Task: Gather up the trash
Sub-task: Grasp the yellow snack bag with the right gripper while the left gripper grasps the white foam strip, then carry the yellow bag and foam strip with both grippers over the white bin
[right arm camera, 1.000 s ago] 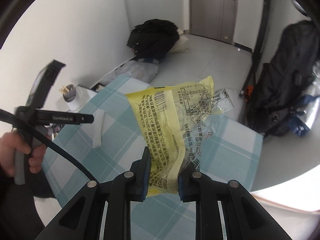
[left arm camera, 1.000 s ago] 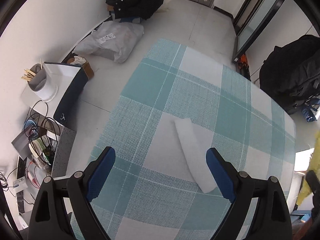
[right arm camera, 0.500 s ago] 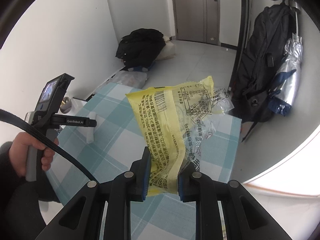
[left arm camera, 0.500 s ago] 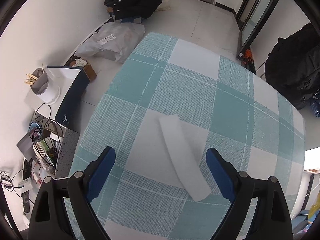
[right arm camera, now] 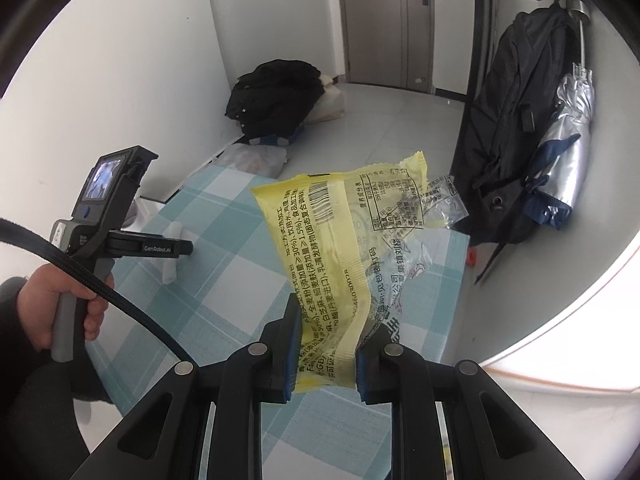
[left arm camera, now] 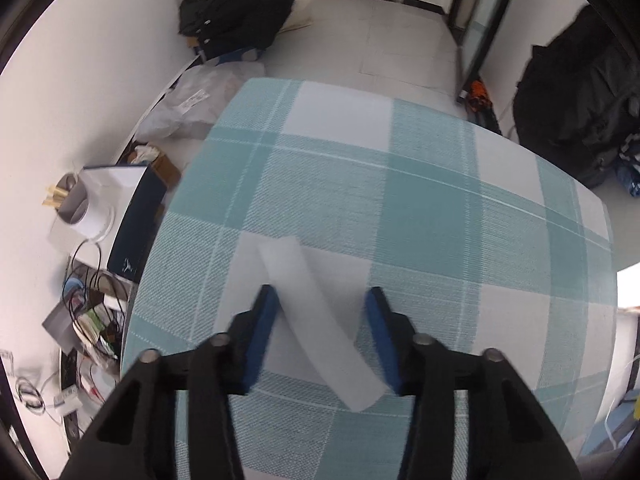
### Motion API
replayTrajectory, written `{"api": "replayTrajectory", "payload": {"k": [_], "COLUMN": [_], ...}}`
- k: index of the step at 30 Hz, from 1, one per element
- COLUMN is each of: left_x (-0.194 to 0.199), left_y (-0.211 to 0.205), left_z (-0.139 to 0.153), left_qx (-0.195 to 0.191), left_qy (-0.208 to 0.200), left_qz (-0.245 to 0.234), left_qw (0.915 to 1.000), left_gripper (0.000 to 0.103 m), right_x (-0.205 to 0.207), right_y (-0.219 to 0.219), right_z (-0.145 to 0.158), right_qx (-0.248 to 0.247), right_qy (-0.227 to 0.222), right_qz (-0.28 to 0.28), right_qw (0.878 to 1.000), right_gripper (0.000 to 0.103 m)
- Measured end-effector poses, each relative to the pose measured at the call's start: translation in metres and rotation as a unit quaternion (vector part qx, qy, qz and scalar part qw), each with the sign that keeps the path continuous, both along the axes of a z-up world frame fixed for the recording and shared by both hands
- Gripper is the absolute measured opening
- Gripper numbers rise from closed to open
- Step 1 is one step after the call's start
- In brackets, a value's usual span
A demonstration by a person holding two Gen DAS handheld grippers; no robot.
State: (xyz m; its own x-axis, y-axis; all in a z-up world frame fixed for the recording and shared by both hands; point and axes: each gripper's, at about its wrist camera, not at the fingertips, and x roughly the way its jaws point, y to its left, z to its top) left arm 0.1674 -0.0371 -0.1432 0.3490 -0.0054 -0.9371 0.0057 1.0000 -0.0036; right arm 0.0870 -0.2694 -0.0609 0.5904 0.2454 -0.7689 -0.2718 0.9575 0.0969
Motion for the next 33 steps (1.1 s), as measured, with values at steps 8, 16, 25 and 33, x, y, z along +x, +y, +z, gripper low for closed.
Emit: {"api": "replayTrajectory", "payload": {"k": [8, 16, 25, 33], "left_x": [-0.001, -0.003, -0.014, -0.026], "left_y": [0.002, 0.017, 0.036, 0.046], "left_z": [0.006, 0.010, 0.016, 0.019], "left_qx": [0.002, -0.010, -0.055, -0.098], "left_qy": [-0.034, -0.045, -0.059, -0.053], "left_qz": [-0.021, -0.002, 0.005, -0.010], "left_qw": [0.9992, 0.9989, 0.9968, 0.9937], "left_gripper": [0.003, 0.003, 0.003, 0.002], "right_x": [-0.001, -0.002, -0.003, -0.008], "right_y": [0.002, 0.000, 0.001, 0.009], "right_z": [0.000, 0.001, 0.001, 0.003], "right_qx": [-0.005, -0.009, -0.011, -0.020], "right_qy": [-0.004, -0.008, -0.008, -0.017], "right_qz": [0.000, -0.006, -0.012, -0.003], "right_qw": [1.000, 1.000, 1.000, 1.000], "right_gripper": [0.021, 0.021, 0.021, 0.021]}}
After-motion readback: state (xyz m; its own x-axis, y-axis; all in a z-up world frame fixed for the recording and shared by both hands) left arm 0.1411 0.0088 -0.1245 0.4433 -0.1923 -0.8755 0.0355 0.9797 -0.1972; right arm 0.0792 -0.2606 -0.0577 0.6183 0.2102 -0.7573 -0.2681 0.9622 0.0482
